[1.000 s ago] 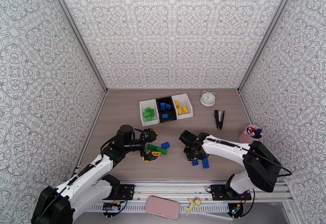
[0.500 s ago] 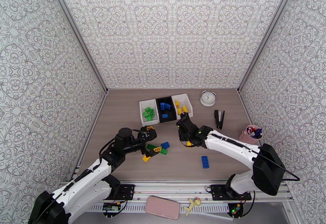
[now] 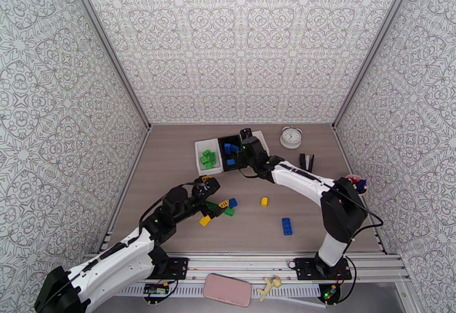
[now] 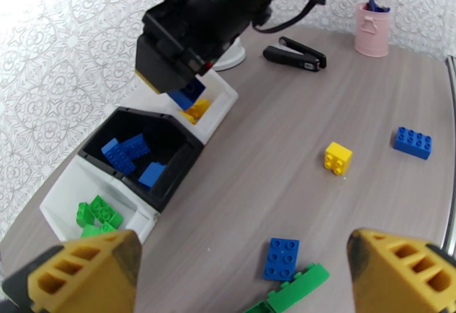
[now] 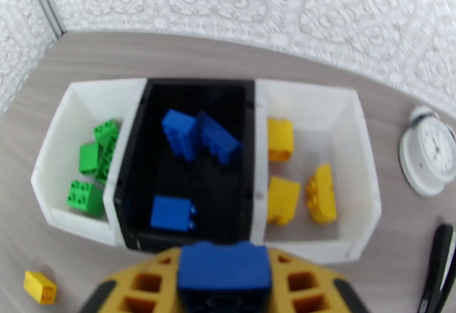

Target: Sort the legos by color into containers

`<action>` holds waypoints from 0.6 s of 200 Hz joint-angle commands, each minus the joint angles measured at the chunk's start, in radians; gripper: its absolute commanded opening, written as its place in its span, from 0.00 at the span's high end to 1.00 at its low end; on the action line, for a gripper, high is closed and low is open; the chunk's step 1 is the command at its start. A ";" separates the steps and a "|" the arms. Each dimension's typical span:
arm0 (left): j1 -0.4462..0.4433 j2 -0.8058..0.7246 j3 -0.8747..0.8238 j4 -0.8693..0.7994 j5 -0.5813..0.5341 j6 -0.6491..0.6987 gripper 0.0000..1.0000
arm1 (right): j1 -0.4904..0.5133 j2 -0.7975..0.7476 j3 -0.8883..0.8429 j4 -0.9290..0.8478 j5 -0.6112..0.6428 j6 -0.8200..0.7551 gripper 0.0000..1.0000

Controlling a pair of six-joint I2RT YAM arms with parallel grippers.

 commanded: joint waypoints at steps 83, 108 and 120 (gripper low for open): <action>-0.027 -0.049 -0.030 -0.063 -0.147 -0.103 0.00 | -0.032 0.378 0.344 0.110 -0.086 -0.031 0.73; -0.025 -0.047 -0.029 -0.061 -0.159 -0.086 0.00 | -0.038 0.417 0.394 0.093 -0.074 -0.033 0.73; -0.023 -0.047 -0.027 -0.068 -0.167 -0.086 0.00 | -0.038 0.418 0.403 0.092 -0.071 -0.039 0.73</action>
